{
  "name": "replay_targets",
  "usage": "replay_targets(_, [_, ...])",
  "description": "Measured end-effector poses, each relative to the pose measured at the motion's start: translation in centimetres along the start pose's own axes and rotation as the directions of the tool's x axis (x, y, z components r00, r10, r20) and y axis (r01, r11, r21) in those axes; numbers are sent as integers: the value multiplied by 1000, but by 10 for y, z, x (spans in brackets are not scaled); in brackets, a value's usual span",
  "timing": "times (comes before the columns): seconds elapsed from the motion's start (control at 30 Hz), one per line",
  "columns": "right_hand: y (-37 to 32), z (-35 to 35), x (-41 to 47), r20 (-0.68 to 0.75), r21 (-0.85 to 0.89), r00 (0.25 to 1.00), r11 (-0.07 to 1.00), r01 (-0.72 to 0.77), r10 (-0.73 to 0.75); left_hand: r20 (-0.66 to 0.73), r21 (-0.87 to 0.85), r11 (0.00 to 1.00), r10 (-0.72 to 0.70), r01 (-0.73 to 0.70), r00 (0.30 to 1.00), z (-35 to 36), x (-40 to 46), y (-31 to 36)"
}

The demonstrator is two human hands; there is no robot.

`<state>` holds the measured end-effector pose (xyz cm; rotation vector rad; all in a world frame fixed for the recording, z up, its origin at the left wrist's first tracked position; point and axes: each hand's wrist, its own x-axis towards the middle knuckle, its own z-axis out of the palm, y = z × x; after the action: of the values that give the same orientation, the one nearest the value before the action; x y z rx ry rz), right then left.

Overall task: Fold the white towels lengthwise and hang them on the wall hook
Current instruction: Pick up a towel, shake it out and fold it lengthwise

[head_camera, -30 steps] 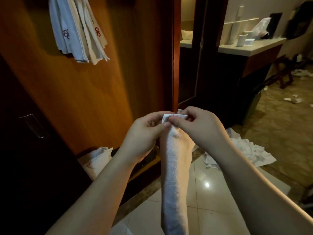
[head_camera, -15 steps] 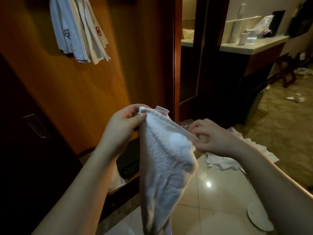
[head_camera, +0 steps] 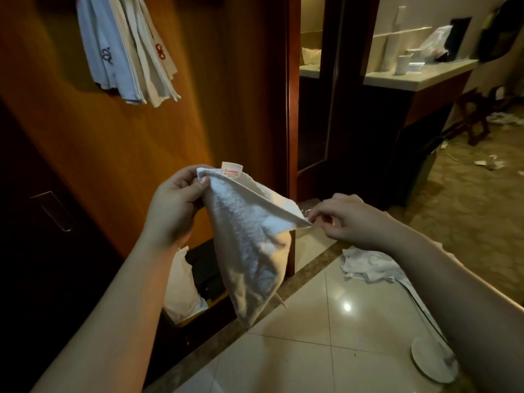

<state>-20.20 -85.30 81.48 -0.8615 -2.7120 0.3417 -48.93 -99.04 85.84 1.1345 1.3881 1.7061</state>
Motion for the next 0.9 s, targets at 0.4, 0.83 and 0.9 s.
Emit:
replay_targets(0.4, [-15, 43, 27, 24, -114, 1000, 993, 11, -9, 53, 67, 998, 17, -21, 998, 3, 9, -3])
replay_targets(0.83, [14, 15, 23, -236, 9, 958, 986, -165, 162, 89, 103, 994, 9, -18, 996, -12, 10, -16])
replay_targets(0.9, [16, 3, 16, -183, 200, 959, 963, -181, 218, 86, 72, 997, -2, -5, 996, -14, 10, -17])
